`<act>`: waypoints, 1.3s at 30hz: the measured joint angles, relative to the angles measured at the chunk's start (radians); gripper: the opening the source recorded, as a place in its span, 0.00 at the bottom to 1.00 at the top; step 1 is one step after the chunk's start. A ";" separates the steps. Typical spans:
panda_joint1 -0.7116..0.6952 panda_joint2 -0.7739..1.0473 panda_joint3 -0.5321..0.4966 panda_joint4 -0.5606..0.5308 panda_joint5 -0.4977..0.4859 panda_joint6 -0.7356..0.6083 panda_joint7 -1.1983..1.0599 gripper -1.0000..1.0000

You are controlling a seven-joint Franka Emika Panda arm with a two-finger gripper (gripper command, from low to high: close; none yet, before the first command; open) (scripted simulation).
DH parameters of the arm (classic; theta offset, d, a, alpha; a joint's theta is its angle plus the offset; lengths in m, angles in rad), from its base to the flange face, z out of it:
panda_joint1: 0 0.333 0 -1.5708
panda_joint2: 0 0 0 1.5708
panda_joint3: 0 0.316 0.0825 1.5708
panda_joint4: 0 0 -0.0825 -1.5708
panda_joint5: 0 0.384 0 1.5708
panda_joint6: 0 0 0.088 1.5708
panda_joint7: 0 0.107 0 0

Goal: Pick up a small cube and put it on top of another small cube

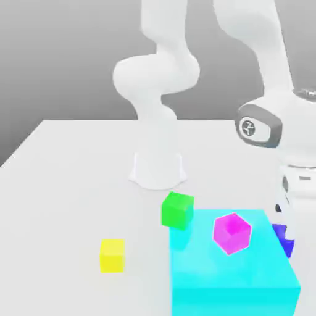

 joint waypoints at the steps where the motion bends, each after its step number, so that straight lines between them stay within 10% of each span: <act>1: 0.015 0.036 -0.017 0.006 -0.013 0.029 0.010 0.50; 2: 0.023 0.059 -0.027 0.011 -0.020 0.047 0.015 0.00; 17: -0.046 -0.208 0.020 -0.011 0.133 -0.150 -0.075 0.00; 34: -0.467 -0.785 -0.089 -0.181 0.189 -0.605 0.604 0.00; 39: -0.500 -0.744 -0.058 -0.252 0.188 -0.488 0.683 0.00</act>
